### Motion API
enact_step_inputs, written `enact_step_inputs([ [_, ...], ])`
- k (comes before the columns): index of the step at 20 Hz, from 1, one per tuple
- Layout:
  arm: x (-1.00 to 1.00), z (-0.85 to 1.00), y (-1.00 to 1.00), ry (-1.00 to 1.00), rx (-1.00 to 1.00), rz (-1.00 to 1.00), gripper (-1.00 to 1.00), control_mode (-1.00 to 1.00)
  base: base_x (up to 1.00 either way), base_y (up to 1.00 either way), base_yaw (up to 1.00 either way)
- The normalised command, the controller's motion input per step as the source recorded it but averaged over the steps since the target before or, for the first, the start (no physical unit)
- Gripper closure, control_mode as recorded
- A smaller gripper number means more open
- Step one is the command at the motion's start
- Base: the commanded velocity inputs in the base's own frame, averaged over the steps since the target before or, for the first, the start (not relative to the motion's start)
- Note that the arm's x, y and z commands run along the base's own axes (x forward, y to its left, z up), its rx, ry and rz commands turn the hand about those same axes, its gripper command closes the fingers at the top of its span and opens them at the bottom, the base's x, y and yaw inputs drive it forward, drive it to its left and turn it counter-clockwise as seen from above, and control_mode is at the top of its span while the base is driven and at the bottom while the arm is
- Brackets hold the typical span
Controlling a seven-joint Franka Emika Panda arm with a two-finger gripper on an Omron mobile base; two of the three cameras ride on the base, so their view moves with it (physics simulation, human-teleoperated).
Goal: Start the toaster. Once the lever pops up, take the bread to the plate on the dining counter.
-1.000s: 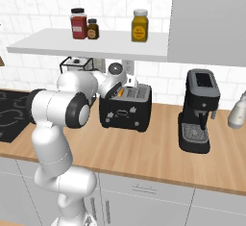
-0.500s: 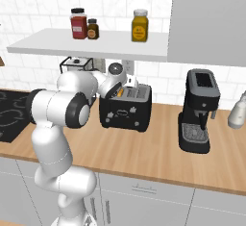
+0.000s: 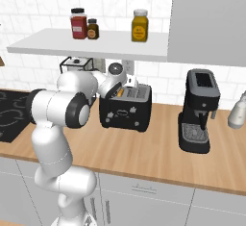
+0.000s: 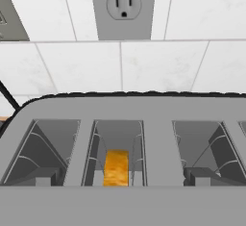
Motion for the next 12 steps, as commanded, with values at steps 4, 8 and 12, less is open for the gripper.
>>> enact_step_inputs([
  [4, 0.00, 0.00, 0.00, 0.00, 0.00, 0.00, -1.00, -1.00, 0.00, 0.00, 0.00],
  [8, 0.00, 0.00, 0.00, 0.00, 0.00, 0.00, -1.00, -1.00, 0.00, 0.00, 0.00],
  [12, 0.00, 0.00, 0.00, 0.00, 0.00, 0.00, -1.00, -1.00, 0.00, 0.00, 0.00],
])
